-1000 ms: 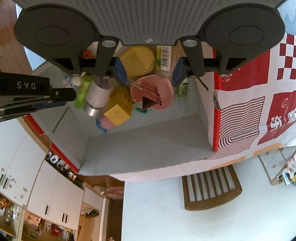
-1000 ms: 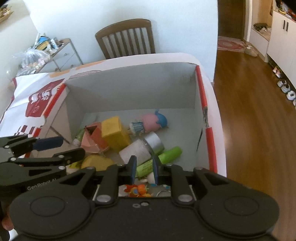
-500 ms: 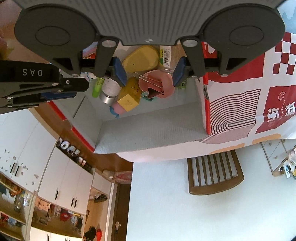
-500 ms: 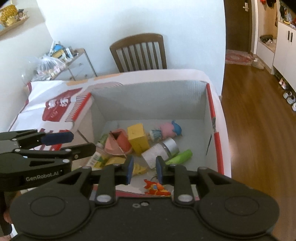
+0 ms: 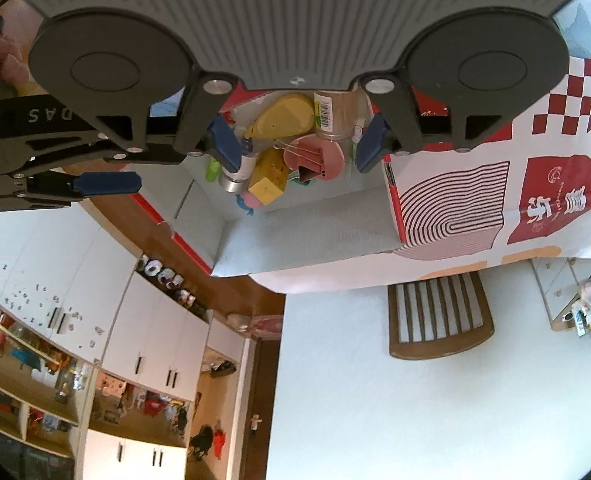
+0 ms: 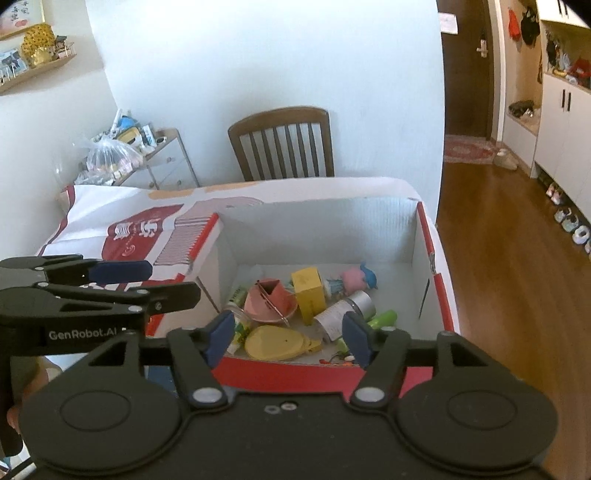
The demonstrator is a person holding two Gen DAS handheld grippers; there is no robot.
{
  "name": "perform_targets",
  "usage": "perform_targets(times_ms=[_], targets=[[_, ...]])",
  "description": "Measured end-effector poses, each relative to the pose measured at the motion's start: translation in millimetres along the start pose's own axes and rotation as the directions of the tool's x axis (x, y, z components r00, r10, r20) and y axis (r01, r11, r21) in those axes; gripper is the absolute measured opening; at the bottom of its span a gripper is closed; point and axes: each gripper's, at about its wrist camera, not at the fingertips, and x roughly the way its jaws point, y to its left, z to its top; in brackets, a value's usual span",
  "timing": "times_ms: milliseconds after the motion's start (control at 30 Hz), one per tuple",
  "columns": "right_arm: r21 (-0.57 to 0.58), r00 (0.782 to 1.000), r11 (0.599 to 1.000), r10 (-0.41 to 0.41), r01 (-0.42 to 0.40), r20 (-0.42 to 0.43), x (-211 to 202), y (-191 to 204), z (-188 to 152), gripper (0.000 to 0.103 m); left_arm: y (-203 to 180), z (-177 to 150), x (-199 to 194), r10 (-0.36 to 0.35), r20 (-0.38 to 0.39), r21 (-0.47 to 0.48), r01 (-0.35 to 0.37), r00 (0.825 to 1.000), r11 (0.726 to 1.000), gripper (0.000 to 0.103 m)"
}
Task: Organize rigid objects
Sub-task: 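Withdraw both tools up and away from the shoebox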
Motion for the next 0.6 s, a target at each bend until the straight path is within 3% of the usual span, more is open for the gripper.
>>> perform_targets(times_ms=[200,300,367,500,600], targets=[[0.027,0.998,1.0,-0.005,0.003,0.057,-17.6,6.4,-6.2,0.087,3.8,-5.5,-15.7,-0.029,0.025,0.007,0.029,0.999,1.0,0.071],[0.035,0.996,0.999,-0.022,0.019,0.083,-25.2,7.1,-8.9,0.091,7.4,-8.5,-22.7,-0.049,0.035,-0.008,0.05,0.998,0.999,0.081],[0.044,0.994,0.999,-0.031,0.027,0.102,-30.4,7.7,-10.9,0.1,9.9,-10.9,-28.3,-0.063,0.044,-0.014,0.064,0.997,0.998,0.081],[0.063,0.991,0.997,-0.046,0.038,0.128,-39.5,10.2,-14.8,0.103,11.7,-14.1,-34.2,-0.08,0.05,-0.005,0.08,0.996,0.997,0.081],[0.073,0.988,0.996,-0.065,0.055,0.139,-43.3,14.1,-17.1,0.103,12.2,-15.2,-38.8,-0.09,0.06,-0.005,0.09,0.994,0.996,0.088]])
